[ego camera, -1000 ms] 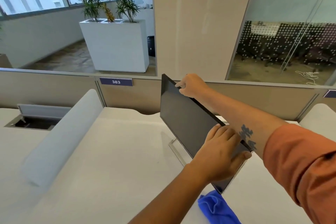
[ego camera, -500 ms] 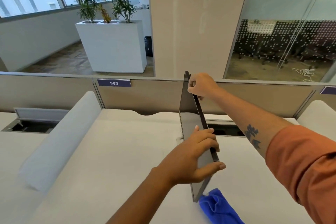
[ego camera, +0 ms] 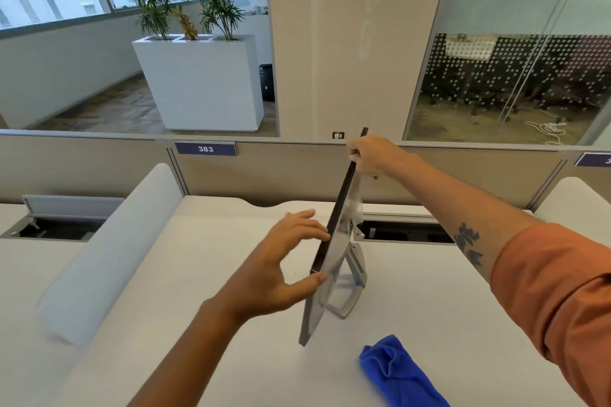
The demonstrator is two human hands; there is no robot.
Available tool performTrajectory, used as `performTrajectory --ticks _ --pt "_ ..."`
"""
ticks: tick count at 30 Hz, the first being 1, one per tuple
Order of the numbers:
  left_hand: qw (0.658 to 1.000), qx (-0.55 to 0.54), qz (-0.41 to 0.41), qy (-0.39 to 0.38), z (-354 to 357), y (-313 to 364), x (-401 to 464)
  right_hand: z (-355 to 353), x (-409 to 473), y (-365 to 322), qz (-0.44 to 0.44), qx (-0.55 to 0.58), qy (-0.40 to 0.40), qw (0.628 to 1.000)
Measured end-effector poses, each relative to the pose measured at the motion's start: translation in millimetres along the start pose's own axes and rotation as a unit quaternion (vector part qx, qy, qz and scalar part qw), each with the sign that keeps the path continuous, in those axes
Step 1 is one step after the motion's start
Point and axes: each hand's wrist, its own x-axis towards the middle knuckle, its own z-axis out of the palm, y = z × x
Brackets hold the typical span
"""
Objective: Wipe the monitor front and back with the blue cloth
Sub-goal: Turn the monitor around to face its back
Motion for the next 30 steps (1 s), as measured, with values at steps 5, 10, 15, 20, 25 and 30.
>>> performTrajectory --ticks 5,10,15,20,25,30 --pt "0.997 0.041 -0.045 0.041 -26.5 -18.1 -17.8 -2.8 -2.3 2.7 0.009 -0.002 -0.013 1.0" --pt "0.991 0.092 -0.075 0.061 -51.3 -38.4 -24.6 -5.1 -10.3 9.2 0.019 0.0 -0.024 1.0" --pt "0.982 0.115 -0.126 0.078 -71.6 -55.9 -19.9 -5.1 -20.5 19.5 0.034 -0.004 -0.014 0.999" --pt "0.967 0.156 -0.178 0.09 -85.7 -71.3 1.8 -4.5 -32.3 29.3 0.054 -0.001 -0.011 0.998" --pt "0.95 0.204 -0.222 0.082 -92.4 -87.2 31.2 -2.0 -40.8 34.9 0.076 -0.015 -0.001 0.997" --pt "0.935 0.24 -0.251 0.075 -95.1 -102.4 54.3 -4.8 -47.1 36.8 0.087 -0.019 -0.003 0.996"
